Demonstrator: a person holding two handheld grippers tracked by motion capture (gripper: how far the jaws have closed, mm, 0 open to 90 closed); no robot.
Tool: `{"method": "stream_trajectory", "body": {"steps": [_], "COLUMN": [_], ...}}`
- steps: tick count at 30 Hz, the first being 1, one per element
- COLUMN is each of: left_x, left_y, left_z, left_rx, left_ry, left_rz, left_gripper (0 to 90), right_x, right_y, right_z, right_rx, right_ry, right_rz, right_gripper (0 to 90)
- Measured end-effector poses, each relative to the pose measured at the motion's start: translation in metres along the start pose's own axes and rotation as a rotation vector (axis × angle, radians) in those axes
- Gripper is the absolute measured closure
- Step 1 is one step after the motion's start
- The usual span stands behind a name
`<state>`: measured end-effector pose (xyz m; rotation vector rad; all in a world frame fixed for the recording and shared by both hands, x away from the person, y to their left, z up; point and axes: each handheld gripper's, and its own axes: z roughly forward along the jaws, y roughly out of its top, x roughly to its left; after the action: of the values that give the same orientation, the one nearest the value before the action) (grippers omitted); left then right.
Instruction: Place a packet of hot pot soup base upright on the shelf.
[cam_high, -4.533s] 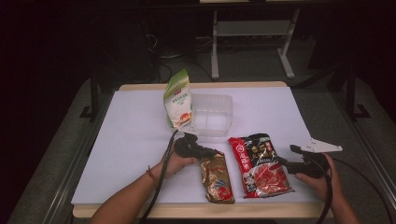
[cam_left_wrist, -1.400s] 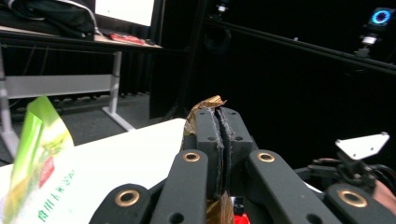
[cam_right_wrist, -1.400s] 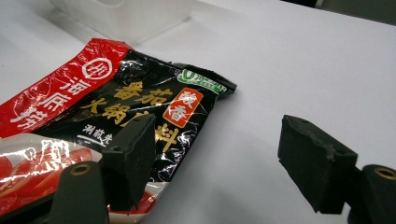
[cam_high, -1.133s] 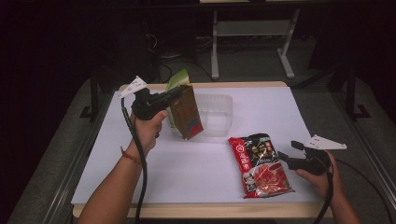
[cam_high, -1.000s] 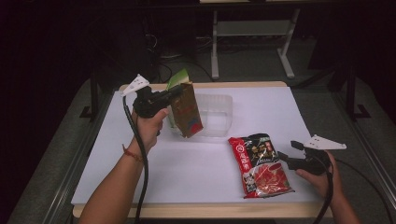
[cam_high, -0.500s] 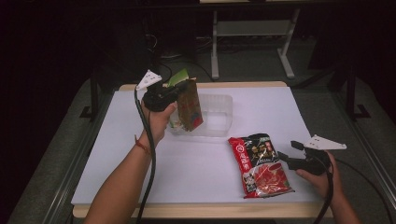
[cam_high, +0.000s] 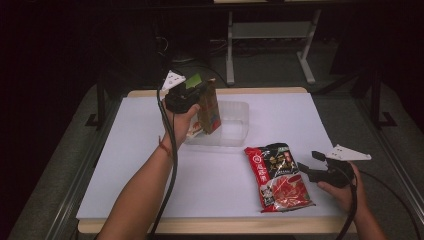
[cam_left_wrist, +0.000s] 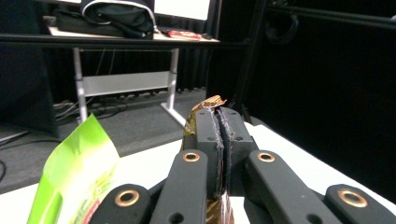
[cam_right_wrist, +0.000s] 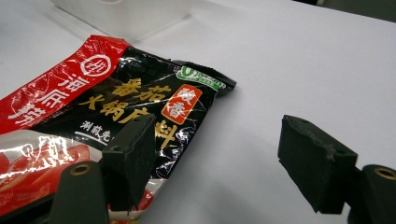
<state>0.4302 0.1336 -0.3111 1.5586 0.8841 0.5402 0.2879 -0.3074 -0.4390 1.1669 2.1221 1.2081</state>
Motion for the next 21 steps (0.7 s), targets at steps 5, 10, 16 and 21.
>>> {"method": "stream_trajectory", "body": {"steps": [5, 10, 16, 21], "left_x": [0.001, 0.000, 0.000, 0.000], "left_y": [-0.006, -0.013, -0.024, -0.031], "left_z": [0.011, 0.018, 0.025, 0.026], "left_rx": [0.010, 0.004, 0.012, 0.019], "left_ry": [0.013, 0.012, -0.004, -0.015], "left_rz": [-0.002, -0.019, -0.032, -0.028], "left_gripper": [87.3, 87.2, 87.1, 87.0], "right_x": [0.000, 0.000, 0.000, 0.000], "right_y": [0.000, 0.000, 0.000, 0.000], "right_z": [0.000, 0.000, 0.000, 0.001], "right_rx": [0.000, 0.001, 0.002, 0.003], "right_ry": [0.000, 0.000, 0.001, 0.002], "right_rz": [-0.003, -0.005, -0.006, -0.008], "right_gripper": [27.0, 27.0, 27.0, 27.1]}}
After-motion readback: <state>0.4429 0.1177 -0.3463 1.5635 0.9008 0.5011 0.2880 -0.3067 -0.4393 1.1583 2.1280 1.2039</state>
